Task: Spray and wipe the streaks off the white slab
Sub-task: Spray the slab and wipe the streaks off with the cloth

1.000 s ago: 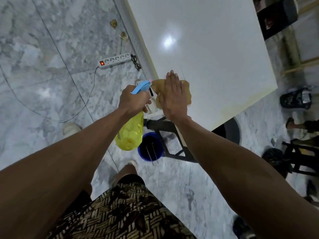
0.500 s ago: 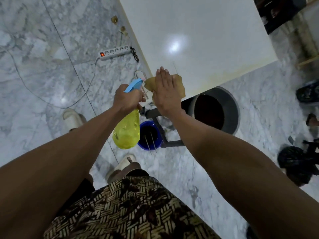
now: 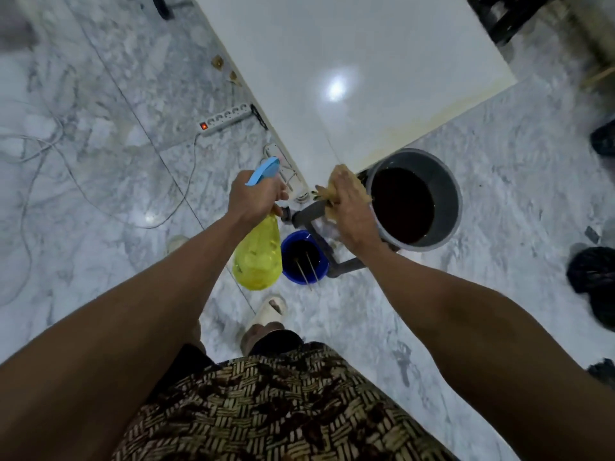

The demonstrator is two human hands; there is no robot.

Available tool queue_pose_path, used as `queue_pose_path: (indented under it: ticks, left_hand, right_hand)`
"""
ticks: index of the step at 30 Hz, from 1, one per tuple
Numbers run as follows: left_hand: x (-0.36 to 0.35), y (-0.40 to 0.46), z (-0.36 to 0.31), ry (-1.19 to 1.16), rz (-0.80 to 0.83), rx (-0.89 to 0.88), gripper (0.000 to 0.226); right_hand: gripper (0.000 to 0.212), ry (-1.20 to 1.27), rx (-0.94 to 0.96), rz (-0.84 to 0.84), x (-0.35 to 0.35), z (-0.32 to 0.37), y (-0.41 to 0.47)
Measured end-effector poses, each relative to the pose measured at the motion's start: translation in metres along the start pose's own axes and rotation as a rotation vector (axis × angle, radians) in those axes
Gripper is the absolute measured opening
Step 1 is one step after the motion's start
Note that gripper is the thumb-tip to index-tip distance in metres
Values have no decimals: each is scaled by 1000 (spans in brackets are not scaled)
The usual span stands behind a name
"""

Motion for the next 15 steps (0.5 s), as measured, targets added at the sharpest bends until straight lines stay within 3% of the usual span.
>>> queue_pose_path:
  ticks: [5, 7, 9, 12, 15]
  left_hand:
    - [-1, -19, -47, 95, 60, -55, 24]
    - [-12, -29, -71, 134, 116, -94, 35]
    - [-28, -37, -98, 159, 170, -142, 37]
    - [-56, -48, -135, 198, 249, -220, 50]
    - [-86, -58, -163, 235, 309, -272, 59]
  right_hand:
    - [51, 652, -439, -184, 50, -34, -46]
    - [46, 1099, -560, -281, 60, -39, -60]
    - [48, 1631, -539, -337, 61, -38, -63]
    - [75, 1927, -329, -366, 78, -31, -73]
    - [49, 2137, -204, -488, 113, -14, -98]
Point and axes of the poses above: each hand's wrist, its own y-axis towards the middle knuckle, its own x-axis out of the back of the hand, z = x × y, the point moved 7 cm from there along y, towards the middle knuckle, and after that the axes turned 13 degrees about z, right-handed, at the moved point
